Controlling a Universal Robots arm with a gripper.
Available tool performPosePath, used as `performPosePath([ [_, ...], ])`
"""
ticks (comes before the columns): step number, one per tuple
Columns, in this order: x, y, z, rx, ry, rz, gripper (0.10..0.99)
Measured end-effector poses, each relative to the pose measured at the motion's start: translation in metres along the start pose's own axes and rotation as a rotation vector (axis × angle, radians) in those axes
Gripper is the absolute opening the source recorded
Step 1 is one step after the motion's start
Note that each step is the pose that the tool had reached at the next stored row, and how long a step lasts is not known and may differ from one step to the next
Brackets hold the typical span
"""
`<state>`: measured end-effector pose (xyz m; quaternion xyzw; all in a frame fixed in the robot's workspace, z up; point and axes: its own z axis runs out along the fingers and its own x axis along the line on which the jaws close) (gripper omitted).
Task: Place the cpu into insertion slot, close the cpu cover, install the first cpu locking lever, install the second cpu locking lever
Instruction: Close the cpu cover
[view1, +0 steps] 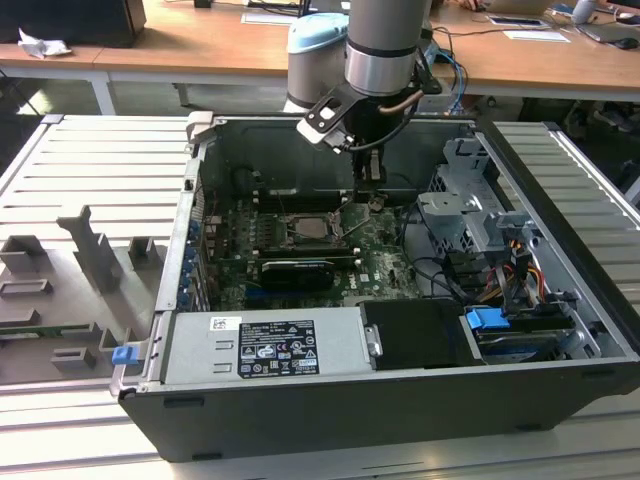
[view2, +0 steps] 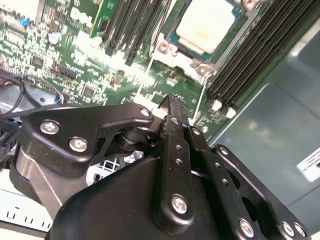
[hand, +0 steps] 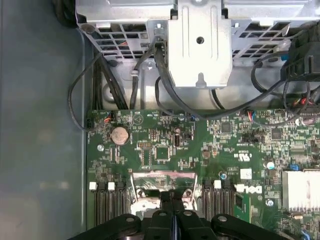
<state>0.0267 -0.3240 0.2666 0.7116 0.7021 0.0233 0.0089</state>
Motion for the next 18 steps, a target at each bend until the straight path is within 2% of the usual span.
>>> performPosePath([
  [1, 0.0008, 0.0061, 0.0032, 0.003, 0.0001, -0.003, 0.106],
  [3, 0.0025, 0.0094, 0.0069, 0.003, 0.0007, -0.020, 0.106],
  [4, 0.0031, 0.0115, 0.0072, 0.003, 0.0010, -0.024, 0.106],
  [7, 0.0066, 0.0243, 0.0080, 0.004, 0.0009, -0.024, 0.106],
  [10, 0.0083, 0.0313, 0.0089, 0.005, -0.0011, -0.025, 0.106],
  [13, 0.0089, 0.0354, 0.0128, 0.007, -0.0038, -0.025, 0.106],
  [16, 0.0095, 0.0366, 0.0187, 0.015, -0.0045, -0.025, 0.106],
  [17, 0.0095, 0.0366, 0.0195, 0.021, -0.0048, -0.025, 0.106],
  [18, 0.0095, 0.0365, 0.0195, 0.022, -0.0049, -0.025, 0.106],
])
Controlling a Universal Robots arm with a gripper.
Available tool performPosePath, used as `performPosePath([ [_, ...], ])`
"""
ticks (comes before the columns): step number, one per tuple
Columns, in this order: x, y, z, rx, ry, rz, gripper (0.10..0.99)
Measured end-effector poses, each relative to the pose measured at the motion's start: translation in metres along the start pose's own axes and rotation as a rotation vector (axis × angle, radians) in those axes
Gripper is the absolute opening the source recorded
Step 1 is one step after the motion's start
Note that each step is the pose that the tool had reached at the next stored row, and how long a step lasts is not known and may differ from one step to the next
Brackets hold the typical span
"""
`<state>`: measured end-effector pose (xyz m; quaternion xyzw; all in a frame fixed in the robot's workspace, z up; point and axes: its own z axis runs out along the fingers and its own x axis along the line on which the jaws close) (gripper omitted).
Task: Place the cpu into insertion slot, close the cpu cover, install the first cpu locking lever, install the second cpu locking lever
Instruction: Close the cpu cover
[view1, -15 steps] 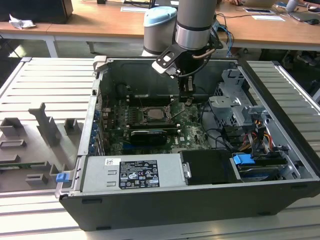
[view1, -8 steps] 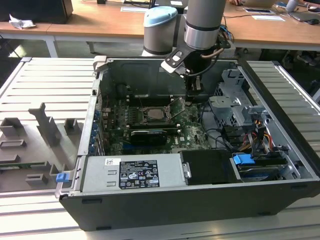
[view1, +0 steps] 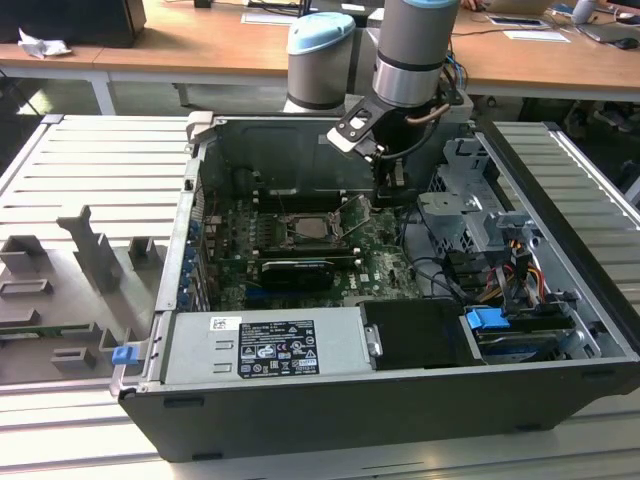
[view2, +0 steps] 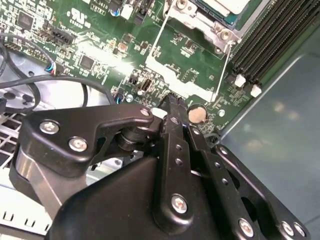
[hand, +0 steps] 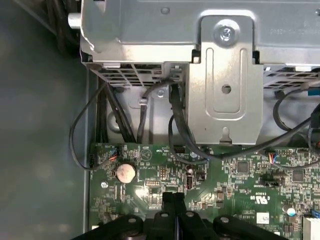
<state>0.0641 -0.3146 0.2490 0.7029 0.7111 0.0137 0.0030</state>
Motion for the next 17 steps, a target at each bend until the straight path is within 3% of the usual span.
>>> performPosePath([
  [3, 0.0001, -0.0024, 0.0001, 0.002, 0.0004, 0.000, 0.106],
  [7, 0.0001, -0.0120, -0.0002, 0.002, 0.0002, 0.000, 0.106],
  [17, 0.0002, -0.0174, -0.0003, 0.002, 0.0003, 0.000, 0.106],
])
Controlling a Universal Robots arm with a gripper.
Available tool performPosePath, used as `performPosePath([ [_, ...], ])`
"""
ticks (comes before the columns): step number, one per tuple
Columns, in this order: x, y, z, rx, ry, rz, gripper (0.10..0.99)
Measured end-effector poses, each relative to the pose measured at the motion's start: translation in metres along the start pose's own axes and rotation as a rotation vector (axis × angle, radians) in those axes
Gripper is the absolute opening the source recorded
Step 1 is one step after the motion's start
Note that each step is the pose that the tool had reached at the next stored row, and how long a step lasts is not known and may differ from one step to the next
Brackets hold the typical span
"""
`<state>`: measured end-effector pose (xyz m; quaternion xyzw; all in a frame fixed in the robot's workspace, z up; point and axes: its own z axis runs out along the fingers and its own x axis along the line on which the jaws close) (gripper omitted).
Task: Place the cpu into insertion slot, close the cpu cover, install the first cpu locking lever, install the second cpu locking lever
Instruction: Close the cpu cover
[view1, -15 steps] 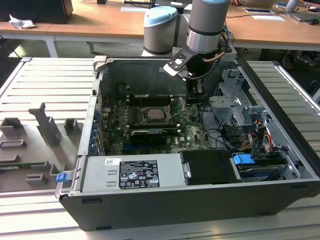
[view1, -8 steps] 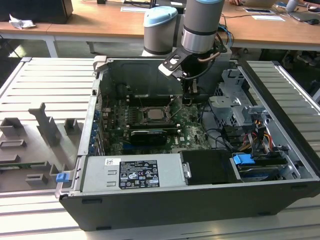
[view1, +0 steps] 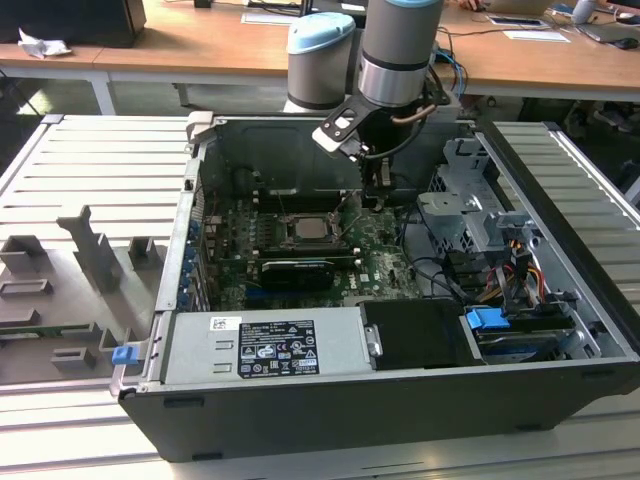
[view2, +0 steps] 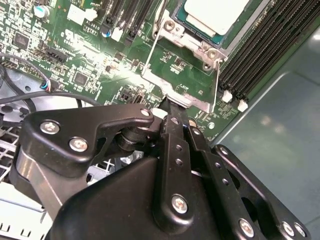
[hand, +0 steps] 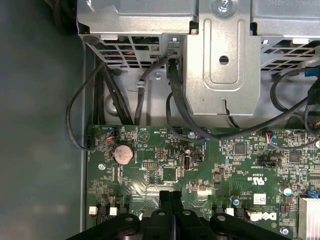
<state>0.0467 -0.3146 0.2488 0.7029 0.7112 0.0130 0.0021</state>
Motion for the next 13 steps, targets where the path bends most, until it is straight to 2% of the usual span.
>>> performPosePath([
  [13, 0.0000, -0.0019, 0.0000, 0.000, 0.0000, 0.000, 0.106],
])
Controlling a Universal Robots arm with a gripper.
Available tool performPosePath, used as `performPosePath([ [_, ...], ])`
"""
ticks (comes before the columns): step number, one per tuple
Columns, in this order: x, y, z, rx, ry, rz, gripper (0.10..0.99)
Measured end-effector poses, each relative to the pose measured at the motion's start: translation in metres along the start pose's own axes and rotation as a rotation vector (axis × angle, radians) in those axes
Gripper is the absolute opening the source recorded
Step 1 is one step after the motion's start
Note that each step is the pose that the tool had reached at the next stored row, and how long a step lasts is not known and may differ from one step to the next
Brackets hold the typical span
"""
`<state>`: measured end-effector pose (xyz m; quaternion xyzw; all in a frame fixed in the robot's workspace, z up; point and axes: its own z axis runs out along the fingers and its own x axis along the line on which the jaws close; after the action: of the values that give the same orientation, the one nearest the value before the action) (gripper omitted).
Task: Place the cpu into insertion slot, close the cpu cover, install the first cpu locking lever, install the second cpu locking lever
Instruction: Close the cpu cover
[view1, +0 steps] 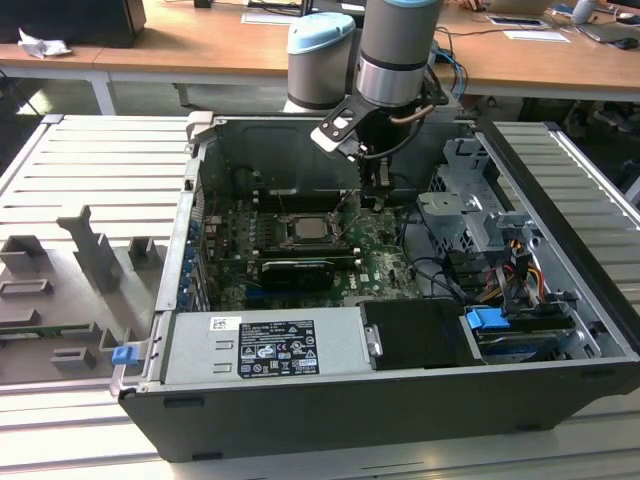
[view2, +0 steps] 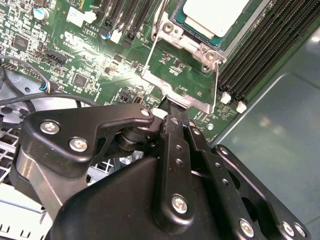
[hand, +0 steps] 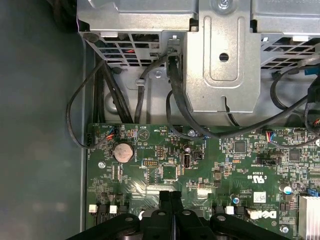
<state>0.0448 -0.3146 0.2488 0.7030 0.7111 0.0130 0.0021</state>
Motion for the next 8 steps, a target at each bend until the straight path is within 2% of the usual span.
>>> performPosePath([
  [8, 0.0000, -0.0011, 0.0000, 0.000, 0.0000, 0.000, 0.106],
])
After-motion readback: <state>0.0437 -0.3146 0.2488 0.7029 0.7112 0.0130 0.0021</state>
